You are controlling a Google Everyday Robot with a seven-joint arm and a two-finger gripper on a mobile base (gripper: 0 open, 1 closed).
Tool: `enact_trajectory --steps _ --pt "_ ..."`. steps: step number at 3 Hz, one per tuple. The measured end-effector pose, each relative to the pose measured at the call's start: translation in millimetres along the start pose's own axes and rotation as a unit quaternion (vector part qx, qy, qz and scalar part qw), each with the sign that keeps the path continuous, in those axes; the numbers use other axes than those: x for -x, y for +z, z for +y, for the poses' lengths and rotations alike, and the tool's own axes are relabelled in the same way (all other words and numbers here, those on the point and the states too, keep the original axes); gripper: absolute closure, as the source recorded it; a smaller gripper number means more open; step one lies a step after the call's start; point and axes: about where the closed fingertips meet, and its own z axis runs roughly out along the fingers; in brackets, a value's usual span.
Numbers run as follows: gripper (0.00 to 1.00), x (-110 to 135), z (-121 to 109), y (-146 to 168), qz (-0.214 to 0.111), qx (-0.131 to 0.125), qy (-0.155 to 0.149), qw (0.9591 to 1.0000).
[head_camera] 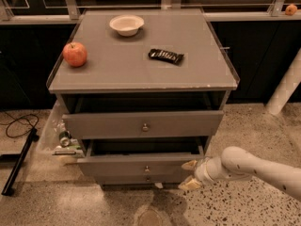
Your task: Close middle drawer
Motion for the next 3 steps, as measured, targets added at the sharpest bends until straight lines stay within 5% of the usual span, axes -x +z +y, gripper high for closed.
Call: enact_trajectory --steps 1,2,3 --pt "0.0 7.0 -13.9 5.2 -0.001 -0.004 -0.009 0.9999" --pt "0.0 20.2 -43.1 7.7 -0.006 -0.018 -0.016 0.9997" --pt "0.0 20.2 -43.1 7.7 -0.006 -0.018 -0.016 0.9997"
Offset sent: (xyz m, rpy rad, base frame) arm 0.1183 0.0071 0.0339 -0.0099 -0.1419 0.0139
